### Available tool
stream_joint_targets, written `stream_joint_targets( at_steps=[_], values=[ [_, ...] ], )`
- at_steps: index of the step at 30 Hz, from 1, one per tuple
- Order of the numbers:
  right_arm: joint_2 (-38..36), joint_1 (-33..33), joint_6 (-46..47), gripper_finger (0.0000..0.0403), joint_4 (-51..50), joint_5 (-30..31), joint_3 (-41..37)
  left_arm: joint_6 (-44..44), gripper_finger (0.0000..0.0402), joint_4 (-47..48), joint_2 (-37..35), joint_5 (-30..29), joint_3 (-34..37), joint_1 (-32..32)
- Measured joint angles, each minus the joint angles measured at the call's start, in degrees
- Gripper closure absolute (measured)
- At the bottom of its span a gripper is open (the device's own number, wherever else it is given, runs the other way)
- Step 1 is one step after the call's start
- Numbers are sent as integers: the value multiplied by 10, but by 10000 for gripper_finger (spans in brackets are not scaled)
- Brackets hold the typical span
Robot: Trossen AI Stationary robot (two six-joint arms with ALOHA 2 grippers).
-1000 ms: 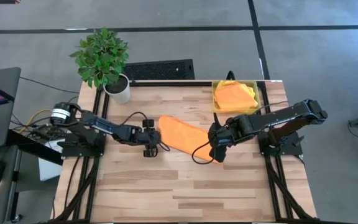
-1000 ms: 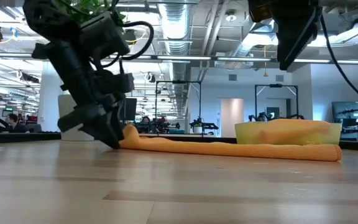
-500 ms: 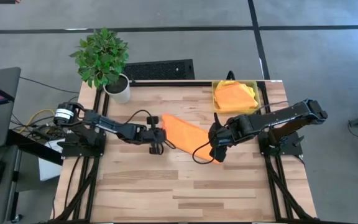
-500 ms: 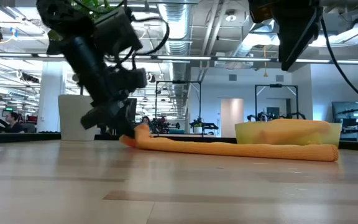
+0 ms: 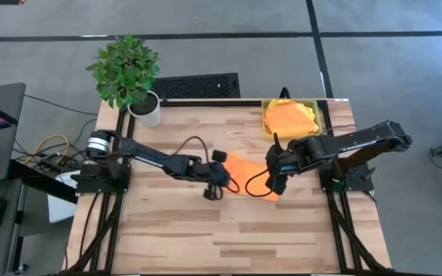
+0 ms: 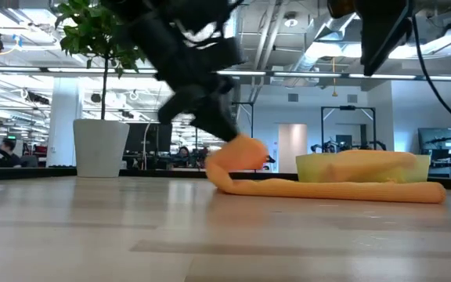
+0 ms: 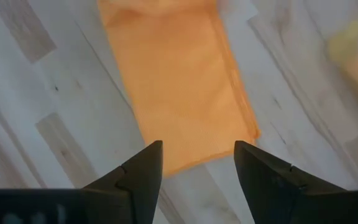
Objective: Fold microfiber towels
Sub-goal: Fold the orange microfiber towel
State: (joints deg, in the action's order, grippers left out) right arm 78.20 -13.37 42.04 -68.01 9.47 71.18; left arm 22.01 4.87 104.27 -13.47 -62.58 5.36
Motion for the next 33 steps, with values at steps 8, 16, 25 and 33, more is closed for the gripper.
stream_joint_targets(
  at_steps=[8,16,25,33],
  values=[
    [-41,-2,-1,182,-26,1,0,32,401,-6,85,3,-143,2],
    [-86,-2,-4,182,-51,1,-1,36,401,1,188,29,-266,7],
    [-125,-5,-5,182,-74,14,0,71,401,18,267,41,-391,28],
    [-144,-5,-5,182,-85,27,0,25,394,32,302,52,-414,32]
  ],
)
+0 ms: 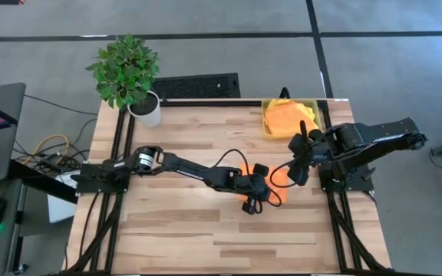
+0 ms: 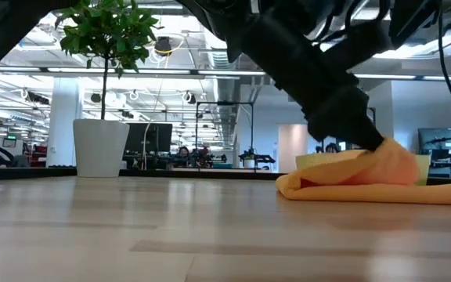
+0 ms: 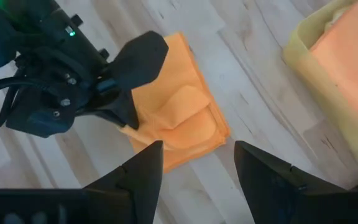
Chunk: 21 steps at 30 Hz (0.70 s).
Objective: Fold microfiber towels
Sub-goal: Fold the orange microfiber towel
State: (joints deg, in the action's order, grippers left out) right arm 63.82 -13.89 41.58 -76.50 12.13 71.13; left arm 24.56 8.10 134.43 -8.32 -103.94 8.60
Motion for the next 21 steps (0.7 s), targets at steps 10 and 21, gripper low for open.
stream_joint_targets(
  at_steps=[10,21],
  values=[
    [0,0,0,182,-1,0,0,-66,330,-14,-2,6,0,1],
    [0,0,-1,182,-1,0,0,-115,256,3,-2,55,-20,2]
  ],
)
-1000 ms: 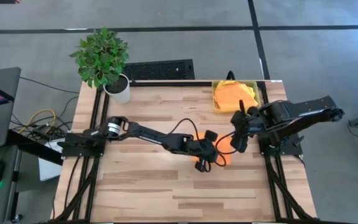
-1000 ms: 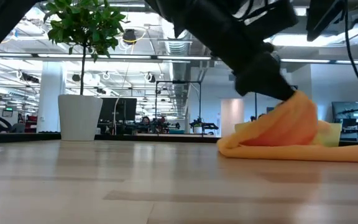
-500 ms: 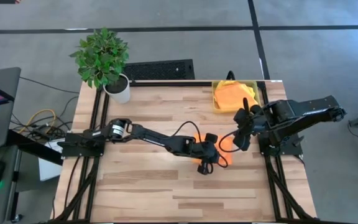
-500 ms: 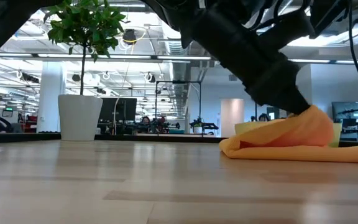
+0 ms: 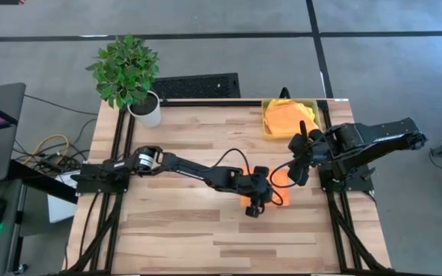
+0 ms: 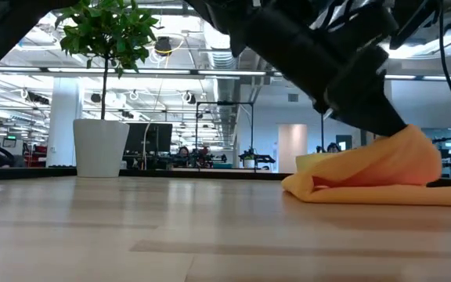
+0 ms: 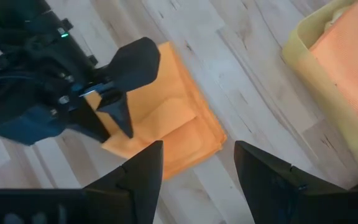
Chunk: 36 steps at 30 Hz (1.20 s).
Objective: Fold microfiber towels
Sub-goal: Fold the orange microfiber towel
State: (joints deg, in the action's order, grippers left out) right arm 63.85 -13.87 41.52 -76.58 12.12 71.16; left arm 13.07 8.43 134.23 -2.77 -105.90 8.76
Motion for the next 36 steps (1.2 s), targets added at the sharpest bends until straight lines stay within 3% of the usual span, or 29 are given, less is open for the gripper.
stream_joint_targets(
  at_steps=[5,9,16,20,23,29,36],
  values=[
    [0,0,0,182,0,0,0,10,255,38,-1,-9,-37,4],
    [0,0,0,182,0,0,0,64,255,39,-1,-9,-36,3],
    [0,0,0,182,1,0,0,69,255,44,0,-11,-16,3],
    [0,-7,0,182,12,-5,0,28,255,109,-15,-70,-27,-1],
    [-1,-26,-32,182,52,-32,-16,-2,255,196,-53,-107,-30,-11],
    [5,-78,-90,182,208,-81,-99,-52,255,318,-139,-111,-31,-28],
    [63,-90,-92,182,344,-99,-192,-133,255,400,-226,-204,-31,-29]
  ],
)
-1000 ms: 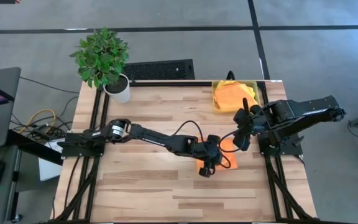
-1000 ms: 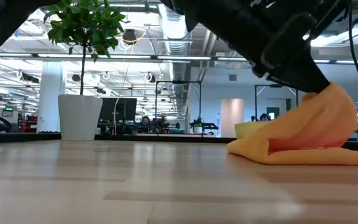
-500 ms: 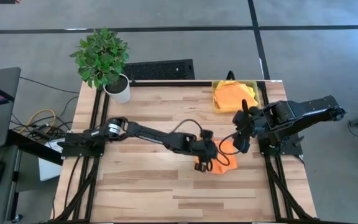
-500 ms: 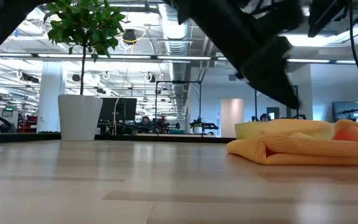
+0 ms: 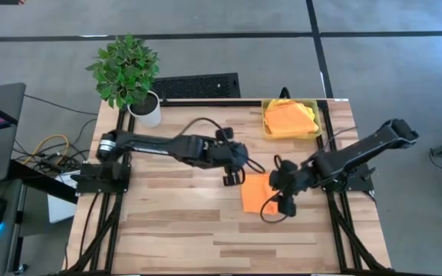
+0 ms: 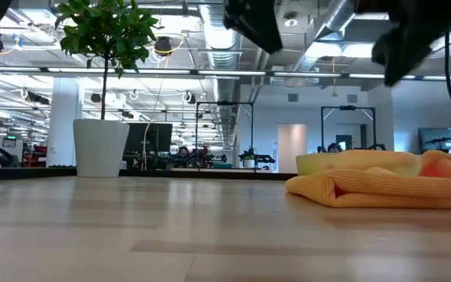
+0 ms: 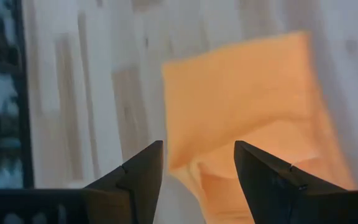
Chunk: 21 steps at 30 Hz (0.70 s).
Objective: Fold microfiber towels
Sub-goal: Fold the orange microfiber towel
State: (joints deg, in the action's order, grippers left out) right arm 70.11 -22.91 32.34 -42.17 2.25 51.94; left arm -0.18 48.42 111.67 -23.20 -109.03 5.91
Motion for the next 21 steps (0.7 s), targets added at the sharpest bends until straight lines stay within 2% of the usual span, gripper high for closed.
stream_joint_targets(
  at_steps=[9,16,21],
  values=[
    [109,-45,-24,182,60,-14,-31,-39,255,40,-60,-60,0,0],
    [154,-45,-23,182,64,-8,-31,-51,255,51,-62,-65,0,-2],
    [180,-33,18,182,30,5,-31,-52,255,50,-62,-64,0,-2]
  ],
)
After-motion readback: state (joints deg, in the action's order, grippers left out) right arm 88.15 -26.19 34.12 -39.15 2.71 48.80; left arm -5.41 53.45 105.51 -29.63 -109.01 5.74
